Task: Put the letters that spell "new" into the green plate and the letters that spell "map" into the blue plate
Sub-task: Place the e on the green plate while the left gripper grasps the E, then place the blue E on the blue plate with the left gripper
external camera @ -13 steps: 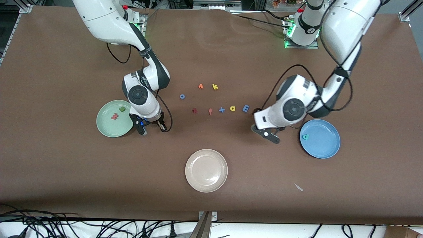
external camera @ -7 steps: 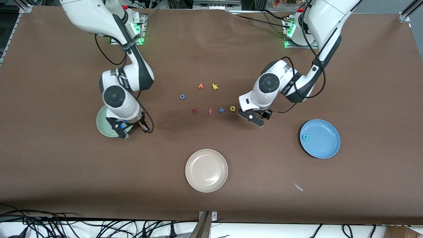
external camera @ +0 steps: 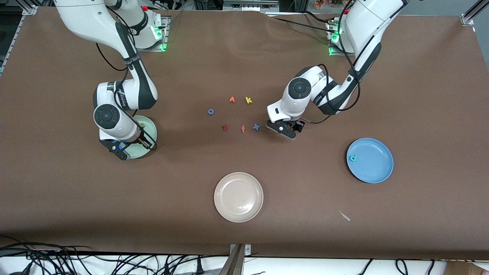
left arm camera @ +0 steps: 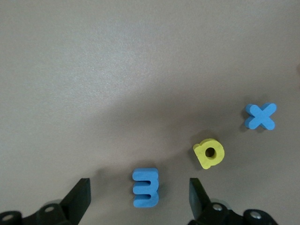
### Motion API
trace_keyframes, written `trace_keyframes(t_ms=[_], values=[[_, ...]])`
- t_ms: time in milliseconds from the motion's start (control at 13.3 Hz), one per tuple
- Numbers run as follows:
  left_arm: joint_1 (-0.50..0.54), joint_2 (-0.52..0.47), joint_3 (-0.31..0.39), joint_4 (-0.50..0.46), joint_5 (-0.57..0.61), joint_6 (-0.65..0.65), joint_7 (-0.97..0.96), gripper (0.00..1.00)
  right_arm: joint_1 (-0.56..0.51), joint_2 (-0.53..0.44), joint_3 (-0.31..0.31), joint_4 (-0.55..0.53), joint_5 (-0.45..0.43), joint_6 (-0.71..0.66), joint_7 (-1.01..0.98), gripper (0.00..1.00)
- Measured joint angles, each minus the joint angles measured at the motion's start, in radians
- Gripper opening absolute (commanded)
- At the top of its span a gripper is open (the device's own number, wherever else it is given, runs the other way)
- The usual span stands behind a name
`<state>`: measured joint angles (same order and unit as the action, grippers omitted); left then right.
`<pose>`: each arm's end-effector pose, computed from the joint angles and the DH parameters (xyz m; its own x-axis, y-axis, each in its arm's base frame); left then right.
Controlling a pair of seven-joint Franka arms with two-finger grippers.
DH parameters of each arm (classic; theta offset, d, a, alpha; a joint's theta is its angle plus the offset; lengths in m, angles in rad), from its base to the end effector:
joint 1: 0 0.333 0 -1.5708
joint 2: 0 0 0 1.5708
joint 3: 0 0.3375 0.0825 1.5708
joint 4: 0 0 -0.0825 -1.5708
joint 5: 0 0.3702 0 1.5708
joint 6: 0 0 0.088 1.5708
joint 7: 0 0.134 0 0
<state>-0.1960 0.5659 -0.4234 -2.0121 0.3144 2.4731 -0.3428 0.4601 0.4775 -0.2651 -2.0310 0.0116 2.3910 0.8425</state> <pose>0.4926 -0.3414 0.1897 0.8884 -0.4572 -0.0412 -0.4565 -0.8894 0.0257 0.5760 0.1161 0.2111 0.8062 -0.5913 0.0173 -0.5867 -0.7956 0.1510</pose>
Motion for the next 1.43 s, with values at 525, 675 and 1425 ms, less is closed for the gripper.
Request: trace_keyframes(t_ms=[525, 675, 1425], values=[[0.0, 0.031, 0.002, -0.001, 0.042, 0.001, -0.023, 0.38, 0.001, -0.117, -0.003, 0.033, 0.0, -0.128, -0.022, 1.0], [-0.001, 0.029, 0.001, 0.002, 0.042, 0.001, -0.029, 0.3, 0.003, -0.167, -0.003, 0.124, -0.002, -0.295, -0.11, 1.0], [0.098, -0.02, -0.001, 0.171, 0.037, -0.338, 0.075, 0.09, 0.002, -0.295, -0.134, 0.487, -0.001, -0.701, -0.832, 1.0]])
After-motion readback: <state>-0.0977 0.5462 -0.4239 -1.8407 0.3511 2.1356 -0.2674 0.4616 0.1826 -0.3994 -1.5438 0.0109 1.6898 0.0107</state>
